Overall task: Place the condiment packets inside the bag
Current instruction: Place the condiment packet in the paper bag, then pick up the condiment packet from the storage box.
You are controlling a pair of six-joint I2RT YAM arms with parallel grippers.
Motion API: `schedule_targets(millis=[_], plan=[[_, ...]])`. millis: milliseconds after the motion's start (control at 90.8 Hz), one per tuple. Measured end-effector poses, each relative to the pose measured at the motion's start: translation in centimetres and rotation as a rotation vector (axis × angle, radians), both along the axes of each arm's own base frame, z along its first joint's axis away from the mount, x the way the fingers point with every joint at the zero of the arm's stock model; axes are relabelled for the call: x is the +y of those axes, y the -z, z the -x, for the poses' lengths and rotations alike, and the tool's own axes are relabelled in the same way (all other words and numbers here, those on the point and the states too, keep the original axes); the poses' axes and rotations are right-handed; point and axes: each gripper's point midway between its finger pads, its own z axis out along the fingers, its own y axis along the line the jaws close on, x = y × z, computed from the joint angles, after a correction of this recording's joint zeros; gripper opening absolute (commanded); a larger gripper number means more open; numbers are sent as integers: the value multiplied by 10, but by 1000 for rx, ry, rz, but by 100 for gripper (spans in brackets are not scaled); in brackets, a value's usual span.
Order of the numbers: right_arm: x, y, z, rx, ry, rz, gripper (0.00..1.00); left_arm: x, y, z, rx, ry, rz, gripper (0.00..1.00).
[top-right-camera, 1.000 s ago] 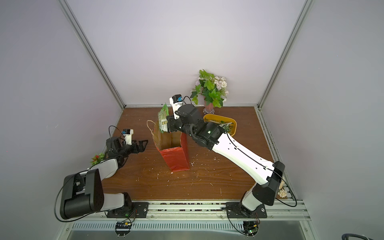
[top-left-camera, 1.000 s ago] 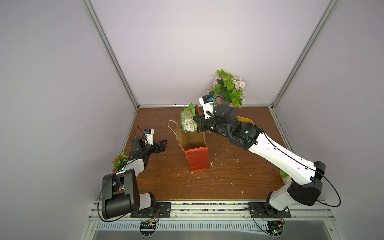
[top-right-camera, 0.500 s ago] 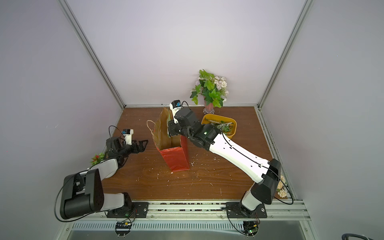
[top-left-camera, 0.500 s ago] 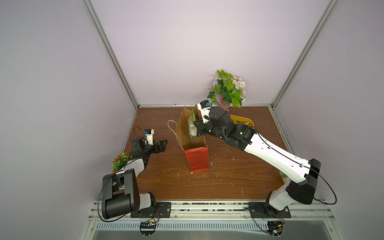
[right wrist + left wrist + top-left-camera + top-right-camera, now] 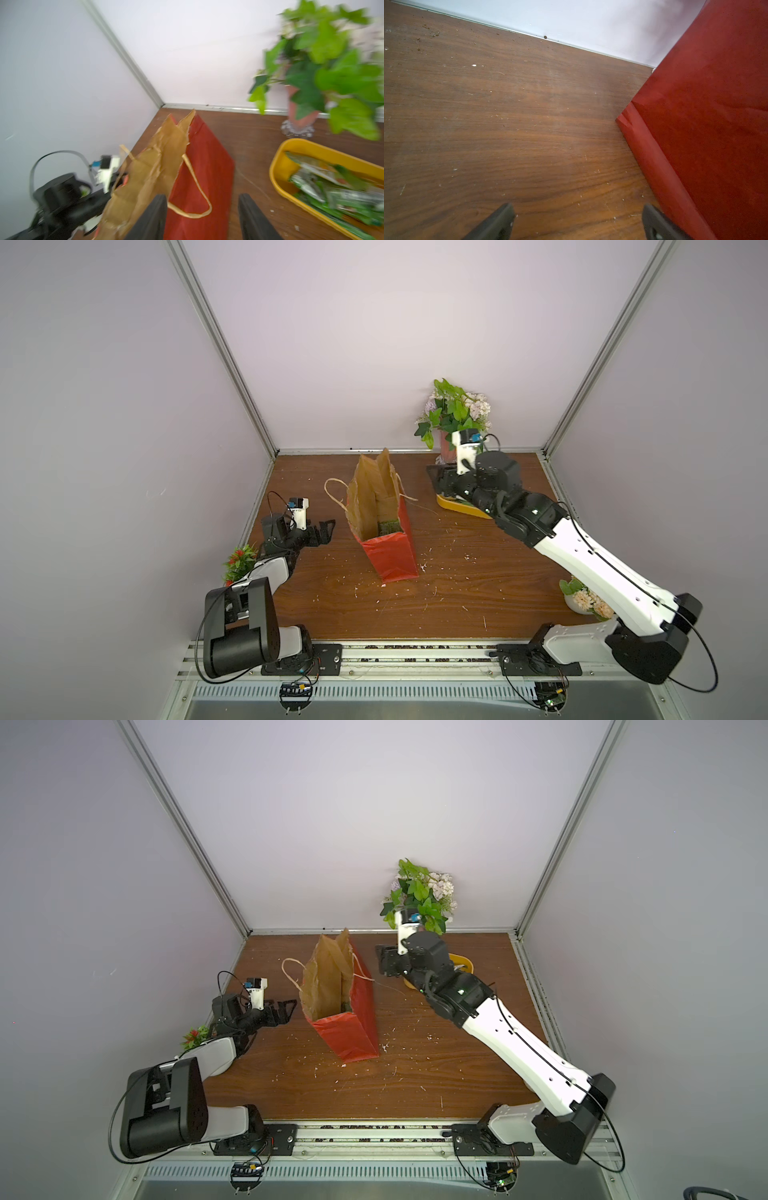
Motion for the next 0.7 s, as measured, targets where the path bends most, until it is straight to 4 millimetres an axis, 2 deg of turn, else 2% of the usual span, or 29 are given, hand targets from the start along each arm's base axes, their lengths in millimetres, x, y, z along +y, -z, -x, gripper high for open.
schedule_targets(millis=[77,143,286,407,506,704], plan=[[-52,16,-11,14,123,-30,60,-1,-2,0,-5,7,2,99],[-87,37,-18,45,207,-46,63,-7,-5,1,-16,26,0,99],[-134,89,-30,141,305,-85,65,-23,-15,8,-62,84,-26,99],[-162,133,-41,232,369,-128,70,-29,-17,10,-73,108,-38,99],[-178,161,-54,288,410,-134,71,-29,-11,11,-54,112,-39,99],[-184,210,-78,376,427,-116,73,-29,-2,13,-25,115,-41,99]])
